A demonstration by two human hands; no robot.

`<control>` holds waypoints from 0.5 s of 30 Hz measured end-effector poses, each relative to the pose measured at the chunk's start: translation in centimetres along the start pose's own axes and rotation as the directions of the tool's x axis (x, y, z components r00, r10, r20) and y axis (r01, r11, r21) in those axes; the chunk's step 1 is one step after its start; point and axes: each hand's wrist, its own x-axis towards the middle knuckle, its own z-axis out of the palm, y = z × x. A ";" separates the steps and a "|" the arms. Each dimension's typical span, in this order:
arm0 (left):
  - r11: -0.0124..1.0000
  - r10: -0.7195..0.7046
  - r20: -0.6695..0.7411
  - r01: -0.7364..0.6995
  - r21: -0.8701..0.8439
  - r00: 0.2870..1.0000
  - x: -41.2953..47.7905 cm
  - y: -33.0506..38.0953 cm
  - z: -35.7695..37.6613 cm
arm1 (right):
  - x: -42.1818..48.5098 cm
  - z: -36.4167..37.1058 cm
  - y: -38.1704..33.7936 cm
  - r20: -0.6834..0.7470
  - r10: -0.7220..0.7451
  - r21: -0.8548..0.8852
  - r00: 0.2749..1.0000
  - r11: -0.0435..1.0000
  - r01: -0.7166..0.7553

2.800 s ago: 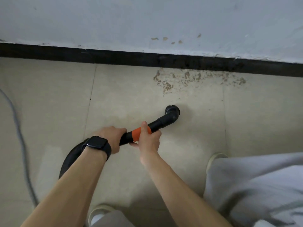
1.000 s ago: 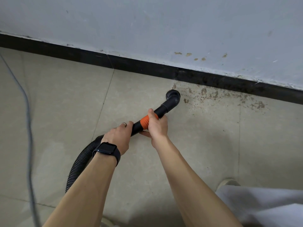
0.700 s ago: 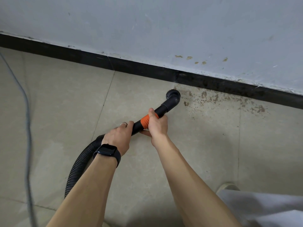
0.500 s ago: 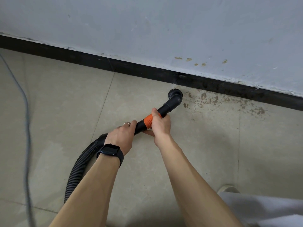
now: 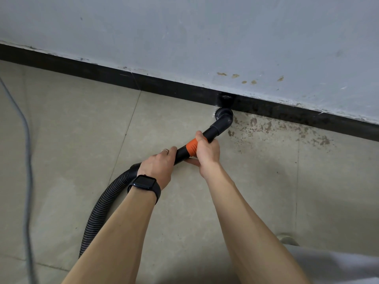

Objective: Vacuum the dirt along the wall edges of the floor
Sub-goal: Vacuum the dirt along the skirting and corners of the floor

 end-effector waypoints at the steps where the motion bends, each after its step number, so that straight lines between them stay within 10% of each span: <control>1: 1.000 -0.003 0.001 0.003 0.000 1.000 0.1 0.0 0.0 | 0.1 0.1 -0.1 0.000 -0.004 -0.013 1.000 1.000 0.004; 15: 0.999 -0.027 0.018 0.028 -0.024 0.999 1.2 -1.4 -1.0 | -0.3 2.0 -1.6 0.046 -0.010 -0.058 0.999 0.998 0.012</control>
